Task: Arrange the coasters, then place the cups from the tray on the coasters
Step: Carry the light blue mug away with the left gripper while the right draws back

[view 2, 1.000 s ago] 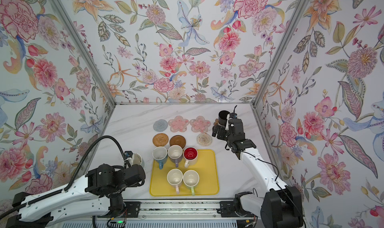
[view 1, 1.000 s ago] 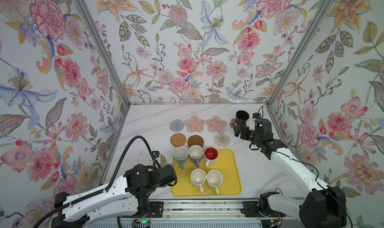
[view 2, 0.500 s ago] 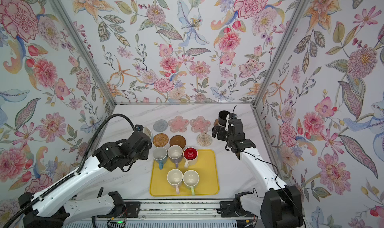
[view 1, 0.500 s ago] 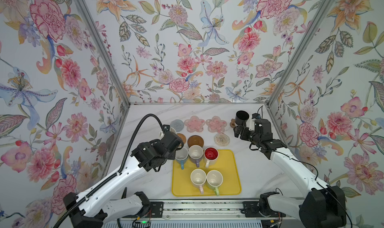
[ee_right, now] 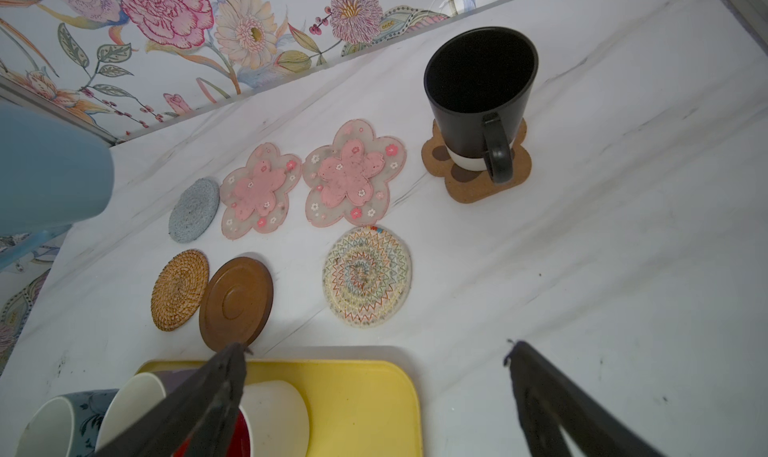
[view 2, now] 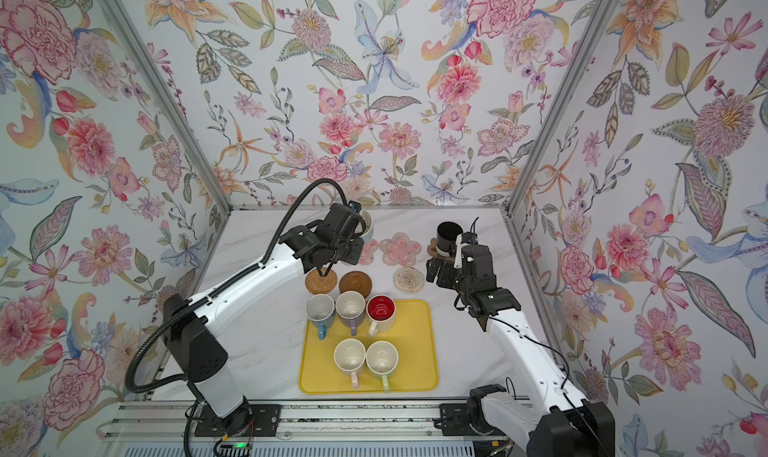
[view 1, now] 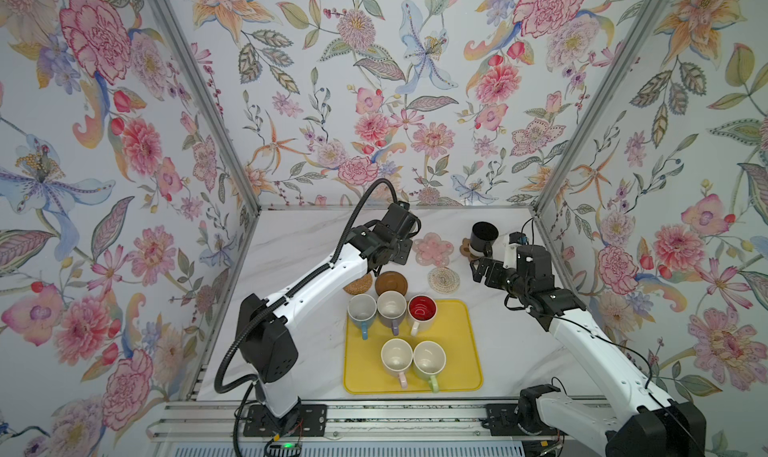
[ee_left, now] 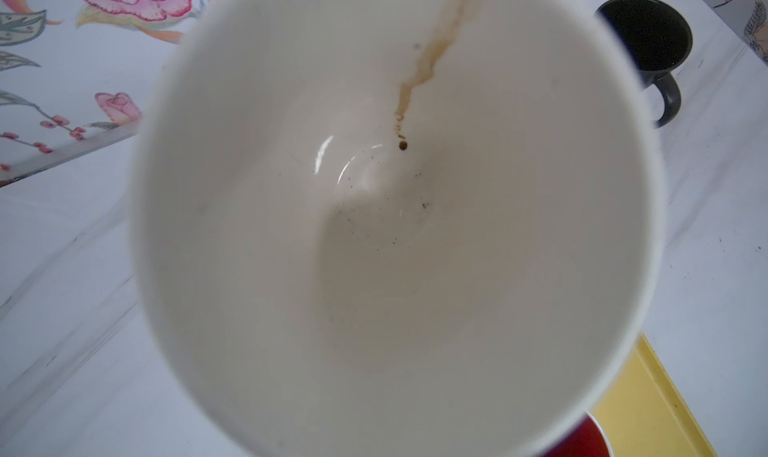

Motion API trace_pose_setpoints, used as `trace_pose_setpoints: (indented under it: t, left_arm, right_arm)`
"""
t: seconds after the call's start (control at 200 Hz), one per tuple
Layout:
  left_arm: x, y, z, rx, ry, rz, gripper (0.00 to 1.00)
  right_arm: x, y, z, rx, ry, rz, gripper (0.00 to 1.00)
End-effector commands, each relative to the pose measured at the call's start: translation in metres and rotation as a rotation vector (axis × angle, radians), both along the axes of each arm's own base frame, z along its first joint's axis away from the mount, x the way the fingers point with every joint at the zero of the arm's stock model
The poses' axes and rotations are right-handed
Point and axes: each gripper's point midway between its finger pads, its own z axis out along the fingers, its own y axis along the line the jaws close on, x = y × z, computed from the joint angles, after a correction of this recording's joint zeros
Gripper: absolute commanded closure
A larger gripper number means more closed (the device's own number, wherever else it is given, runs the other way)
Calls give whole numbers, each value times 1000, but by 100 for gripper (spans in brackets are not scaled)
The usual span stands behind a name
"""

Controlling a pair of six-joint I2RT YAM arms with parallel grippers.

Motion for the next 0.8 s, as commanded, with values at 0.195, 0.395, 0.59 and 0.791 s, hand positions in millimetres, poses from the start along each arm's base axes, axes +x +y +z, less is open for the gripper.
trace_pose_setpoints:
  t: [0.195, 0.395, 0.59, 0.791]
  left_arm:
    - [57, -53, 11, -85, -51, -75, 100]
    - [76, -65, -14, -67, -12, -75, 100]
    - [87, -78, -39, -63, 29, -75, 100]
    - [96, -93, -60, -90, 60, -85, 100]
  right_arm:
    - [-31, -5, -17, -16, 59, 12, 1]
    - [-47, -9, -26, -13, 78, 3, 1]
    - [-60, -6, -33, 35, 96, 8, 1]
    - [-73, -8, -42, 45, 113, 2, 1]
